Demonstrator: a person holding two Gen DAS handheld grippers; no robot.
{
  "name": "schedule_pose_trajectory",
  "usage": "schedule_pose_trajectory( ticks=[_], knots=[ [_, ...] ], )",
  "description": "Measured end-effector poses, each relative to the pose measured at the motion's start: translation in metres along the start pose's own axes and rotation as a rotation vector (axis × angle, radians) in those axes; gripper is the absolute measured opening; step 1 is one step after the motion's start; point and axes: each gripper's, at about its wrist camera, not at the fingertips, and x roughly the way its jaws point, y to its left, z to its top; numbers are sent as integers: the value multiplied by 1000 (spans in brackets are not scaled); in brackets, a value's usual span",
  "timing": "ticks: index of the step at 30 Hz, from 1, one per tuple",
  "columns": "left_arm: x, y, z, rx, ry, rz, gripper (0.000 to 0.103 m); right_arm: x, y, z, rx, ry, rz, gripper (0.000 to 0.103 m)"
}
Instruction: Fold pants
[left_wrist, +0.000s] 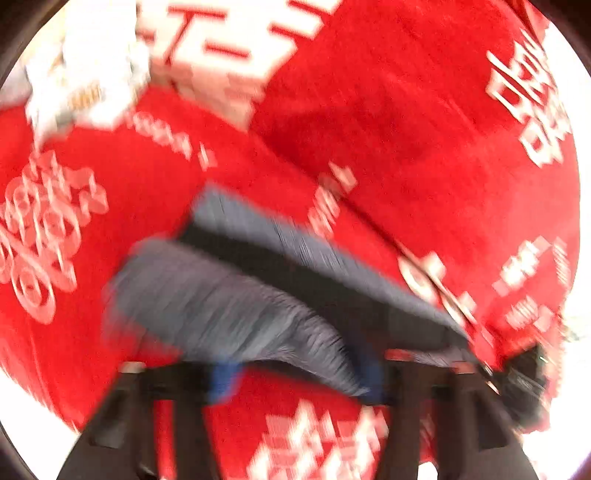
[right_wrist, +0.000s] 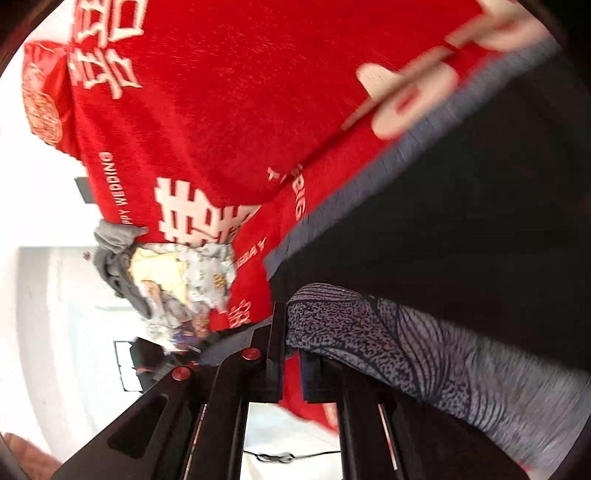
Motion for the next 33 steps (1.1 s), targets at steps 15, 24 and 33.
schedule_pose_trajectory(
  ticks=[15, 24, 33],
  knots=[
    [64, 7, 63, 16, -44, 497, 78, 71, -38, 95, 17, 159, -51, 66],
    [97, -154, -80, 399, 377, 4, 79, -101, -91, 23, 95, 8, -235, 66],
    [163, -285, -216, 589, 666, -273, 79, -234, -218, -141, 475, -114, -481, 66]
  ],
)
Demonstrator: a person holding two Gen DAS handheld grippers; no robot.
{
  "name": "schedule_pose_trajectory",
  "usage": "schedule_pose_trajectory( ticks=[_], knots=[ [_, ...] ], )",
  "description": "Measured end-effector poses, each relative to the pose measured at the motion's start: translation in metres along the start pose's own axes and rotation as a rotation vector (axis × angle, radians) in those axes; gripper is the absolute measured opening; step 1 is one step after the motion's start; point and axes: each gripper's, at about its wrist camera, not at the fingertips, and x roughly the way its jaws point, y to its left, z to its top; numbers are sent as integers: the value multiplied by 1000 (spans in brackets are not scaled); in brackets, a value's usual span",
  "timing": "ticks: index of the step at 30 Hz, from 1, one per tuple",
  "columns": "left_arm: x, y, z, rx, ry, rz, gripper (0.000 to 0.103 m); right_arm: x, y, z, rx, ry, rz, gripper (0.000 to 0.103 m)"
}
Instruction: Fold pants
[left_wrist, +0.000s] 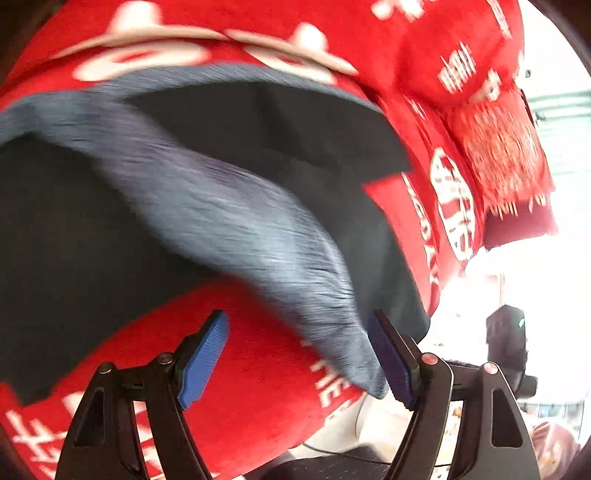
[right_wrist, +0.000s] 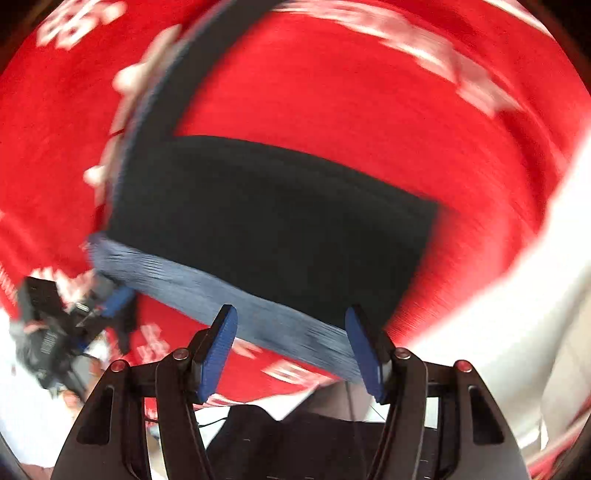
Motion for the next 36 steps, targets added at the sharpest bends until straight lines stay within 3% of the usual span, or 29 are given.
schedule_pose_trajectory(
  ticks=[4, 6, 7, 8, 10, 15, 20, 22, 23, 24, 28, 30, 32, 33, 34, 36],
  knots=[
    [26, -15, -6, 54, 48, 25, 78, 14, -39, -27, 90, -3, 80, 65],
    [31, -19, -7, 71, 48, 45, 78, 32, -45, -36, 115, 2, 136, 53],
    [31, -23, -7, 76, 39, 50, 67, 37, -48, -38, 132, 1, 175, 29],
    [30, -25, -6, 83, 37, 43, 46, 35, -55, -39, 157, -16, 227, 15],
    [29, -27, -3, 92, 47, 13, 37, 26, -52, -40, 163, -57, 296, 15],
    [2, -41, 24, 83, -42, 9, 37, -40, -10, -11, 34, -154, 403, 14],
    [-20, -63, 78, 35, -183, 33, 37, -96, 35, 87, -94, -217, 454, 14],
    [-22, -68, 106, 30, -222, 96, 41, -106, 55, 139, -138, -228, 445, 14],
    [-22, -70, 119, 28, -235, 139, 55, -108, 58, 157, -144, -228, 443, 14],
    [-23, -71, 132, 25, -254, 179, 59, -106, 66, 185, -144, -224, 446, 14],
    [-32, -62, 167, 32, -281, 302, 59, -76, 97, 260, -146, -170, 387, 15],
    [-40, -56, 169, 35, -301, 369, 59, -55, 105, 287, -125, -103, 310, 20],
    [-42, -46, 166, 20, -298, 435, 59, -41, 108, 304, -119, -83, 176, 42],
    [-42, -40, 161, 7, -290, 465, 59, -42, 111, 306, -142, -102, 146, 46],
    [-40, -31, 154, -13, -276, 499, 59, -48, 112, 305, -168, -133, 142, 56],
    [-33, -11, 137, -71, -232, 553, 59, -60, 105, 294, -172, -176, 156, 57]
  ],
)
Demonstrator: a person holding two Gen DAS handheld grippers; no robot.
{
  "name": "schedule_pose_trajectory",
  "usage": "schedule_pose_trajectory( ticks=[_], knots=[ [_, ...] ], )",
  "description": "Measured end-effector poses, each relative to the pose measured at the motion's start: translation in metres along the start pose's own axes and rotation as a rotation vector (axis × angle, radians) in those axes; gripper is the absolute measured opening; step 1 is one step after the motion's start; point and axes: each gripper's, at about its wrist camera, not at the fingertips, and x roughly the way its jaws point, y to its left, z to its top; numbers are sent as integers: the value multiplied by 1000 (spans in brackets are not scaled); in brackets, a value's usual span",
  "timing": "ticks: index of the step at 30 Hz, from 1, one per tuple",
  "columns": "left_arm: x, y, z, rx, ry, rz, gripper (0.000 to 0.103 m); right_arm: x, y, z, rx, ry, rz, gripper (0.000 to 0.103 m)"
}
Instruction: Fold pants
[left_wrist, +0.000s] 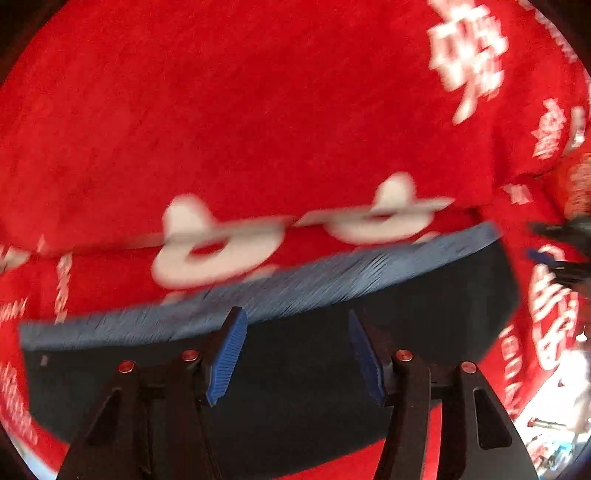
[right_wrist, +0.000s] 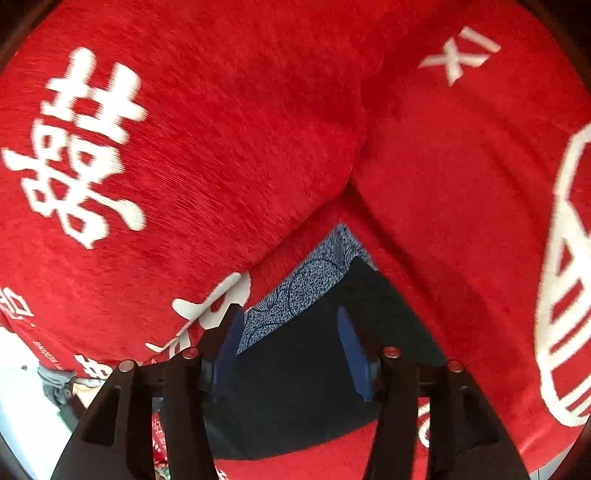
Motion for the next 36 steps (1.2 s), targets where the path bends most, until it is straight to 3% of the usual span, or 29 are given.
schedule_pose_trajectory(
  ticks=[6, 7, 9, 10, 12, 14, 16, 17, 18, 19, 20, 21, 24, 27, 30, 32, 36],
  knots=[
    [33, 30, -44, -133, 128, 65, 59, -4, -60, -62, 157, 12, -98, 56],
    [36, 31, -46, -143, 134, 68, 59, 4, -71, -67, 199, 31, -86, 49],
    [39, 32, -47, -157, 140, 71, 59, 20, -85, -69, 260, 49, -12, 7],
    [38, 31, -45, -160, 127, 66, 59, 23, -82, -66, 252, 42, 12, 5],
    [35, 28, -41, -154, 93, 59, 59, 16, -67, -60, 173, -3, 46, 5],
    [46, 26, -38, -131, 105, 81, 59, 15, -59, -55, 107, -5, -5, 5],
    [56, 26, -37, -133, 110, 102, 64, 35, -70, -55, 96, 90, -107, 7],
    [54, 25, -35, -128, 113, 111, 64, 40, -72, -55, 98, 102, -109, 8],
    [52, 25, -32, -123, 124, 109, 64, 35, -71, -55, 99, 88, -114, 12],
    [46, 25, -30, -125, 119, 103, 64, 25, -66, -56, 82, 64, -172, 25],
    [38, 25, -28, -126, 99, 92, 64, 17, -62, -58, 64, 42, -212, 29],
    [32, 25, -24, -117, 77, 82, 64, 3, -52, -62, 27, -1, -238, 29],
    [32, 21, -8, -90, 43, 93, 64, -12, -10, -69, -134, -58, -195, 29],
    [58, 18, 14, -122, 53, 141, 64, 30, 45, -70, -326, 36, -119, 29],
    [78, 25, 31, -192, 41, 161, 70, 87, 74, -70, -444, 99, -121, 29],
    [81, 25, 41, -172, 14, 188, 71, 118, 79, -63, -460, 119, -142, 27],
    [88, 40, 60, -171, 17, 190, 72, 130, 76, -43, -434, 52, -155, 20]
  ],
)
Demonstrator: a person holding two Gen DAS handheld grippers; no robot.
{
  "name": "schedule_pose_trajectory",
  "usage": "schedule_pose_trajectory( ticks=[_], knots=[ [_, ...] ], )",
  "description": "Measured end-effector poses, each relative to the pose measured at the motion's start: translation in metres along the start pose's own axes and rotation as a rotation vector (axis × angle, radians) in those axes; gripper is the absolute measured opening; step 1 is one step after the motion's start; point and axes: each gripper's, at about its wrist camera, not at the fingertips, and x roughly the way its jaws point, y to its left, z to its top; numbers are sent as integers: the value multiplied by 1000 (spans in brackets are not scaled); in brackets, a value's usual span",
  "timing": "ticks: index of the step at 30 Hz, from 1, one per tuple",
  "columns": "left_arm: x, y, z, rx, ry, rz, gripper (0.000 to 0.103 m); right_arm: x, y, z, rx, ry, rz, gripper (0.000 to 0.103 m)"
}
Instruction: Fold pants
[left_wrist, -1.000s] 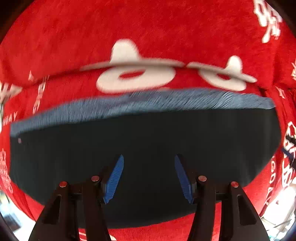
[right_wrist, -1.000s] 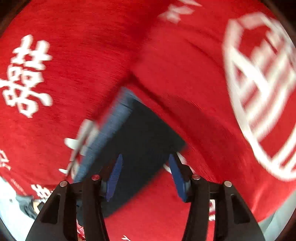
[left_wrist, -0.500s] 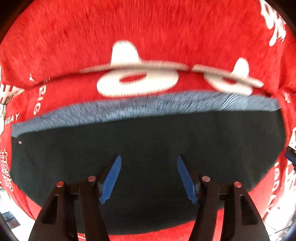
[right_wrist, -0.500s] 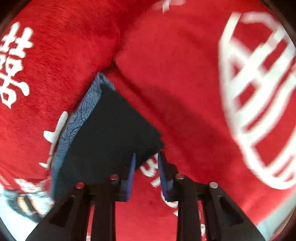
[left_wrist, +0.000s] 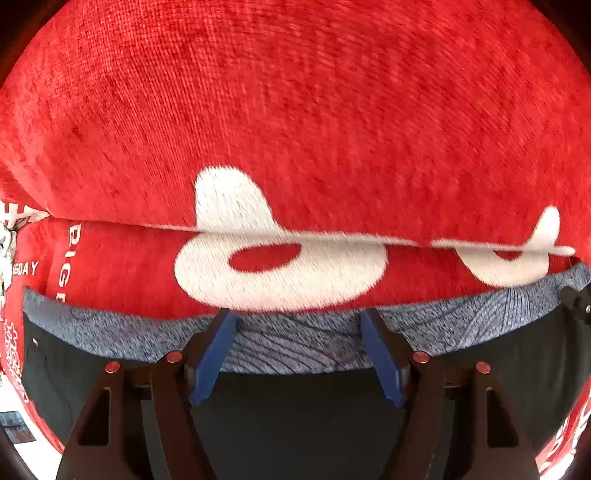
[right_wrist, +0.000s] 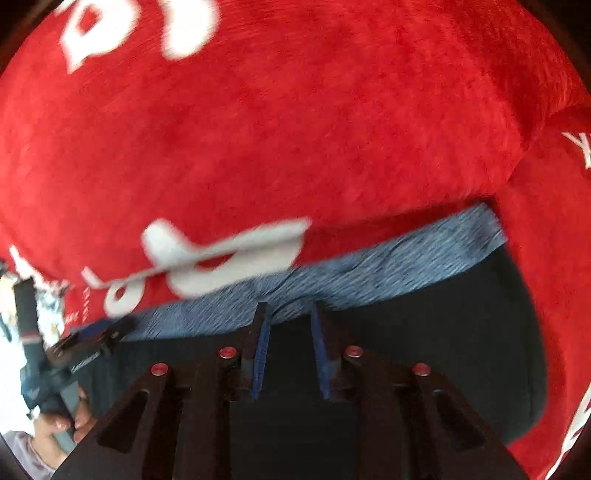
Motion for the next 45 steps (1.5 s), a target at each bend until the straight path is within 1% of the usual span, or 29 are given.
schedule_pose_trajectory(
  ticks=[1, 3, 4, 5, 7, 9, 10, 12, 13, 14, 15, 16, 17, 20, 22, 24, 25, 27, 28, 30, 31, 33, 34, 35, 36, 37, 40, 43, 45],
  knots=[
    [-3, 4, 3, -10, 3, 6, 72, -2, -6, 5, 25, -6, -12, 20],
    [-17, 17, 4, -23, -10, 3, 72, -12, -14, 8, 67, -7, -71, 25],
    [-24, 20, 1, -20, -13, -3, 72, -18, -18, 8, 84, -7, -68, 27],
    [-33, 24, -4, -12, -16, -9, 72, -24, -15, 10, 107, 1, -20, 28],
    [-47, 34, -21, 17, -18, -6, 72, -38, -19, -7, 136, 35, 78, 30],
    [-54, 41, -44, 64, -1, 25, 72, -55, -24, -29, 144, 55, 108, 31],
    [-52, 36, -59, 78, 14, 37, 72, -61, -31, -41, 162, 61, 123, 31],
    [-43, 51, -82, 93, 81, 64, 72, -69, -44, -66, 266, 60, 161, 31],
    [-35, 50, -106, 79, 103, 64, 73, -72, -57, -78, 343, 47, 177, 31],
    [-39, 60, -120, 38, 87, 28, 76, -75, -73, -88, 434, 31, 189, 31],
    [-41, 69, -126, 2, 75, 9, 78, -75, -85, -97, 504, 21, 203, 31],
    [-41, 74, -129, -19, 91, 3, 80, -74, -100, -104, 574, 18, 220, 32],
    [-40, 74, -130, -34, 92, -11, 80, -70, -106, -105, 603, 16, 225, 34],
    [-39, 72, -130, -27, 94, -8, 80, -61, -114, -98, 602, 11, 256, 34],
    [-44, 65, -127, -12, 94, -3, 80, -45, -110, -89, 615, 63, 247, 33],
    [-46, 66, -129, -16, 103, -9, 80, -41, -116, -88, 657, 67, 256, 25],
    [-46, 68, -130, -17, 104, -11, 80, -44, -116, -87, 657, 59, 259, 7],
    [-45, 72, -133, -16, 103, -17, 80, -56, -112, -87, 617, 27, 261, 7],
    [-42, 75, -135, -19, 98, -21, 80, -59, -110, -89, 584, 27, 243, 7],
    [-41, 80, -138, -20, 92, -22, 80, -50, -112, -94, 510, 78, 160, 7],
    [-38, 79, -137, -18, 92, -21, 80, -51, -118, -98, 500, 77, 163, 6],
    [-38, 81, -138, -17, 93, -26, 81, -55, -121, -100, 518, 55, 179, 10],
    [-39, 80, -137, -17, 96, -28, 81, -59, -121, -101, 528, 45, 155, 22],
    [-40, 81, -137, -16, 101, -30, 81, -64, -120, -103, 540, 50, 100, 34],
    [-41, 80, -137, -16, 105, -30, 80, -73, -123, -107, 548, 55, 82, 34],
    [-42, 83, -137, -16, 108, -31, 80, -79, -122, -110, 550, 54, 87, 35],
    [-49, 96, -142, -32, 109, -36, 80, -94, -96, -112, 483, 52, 108, 35],
    [-56, 118, -148, -53, 94, -46, 80, -99, -53, -112, 361, 82, 148, 35],
    [-58, 136, -151, -61, 84, -45, 80, -90, -13, -116, 286, 112, 196, 35]
  ],
)
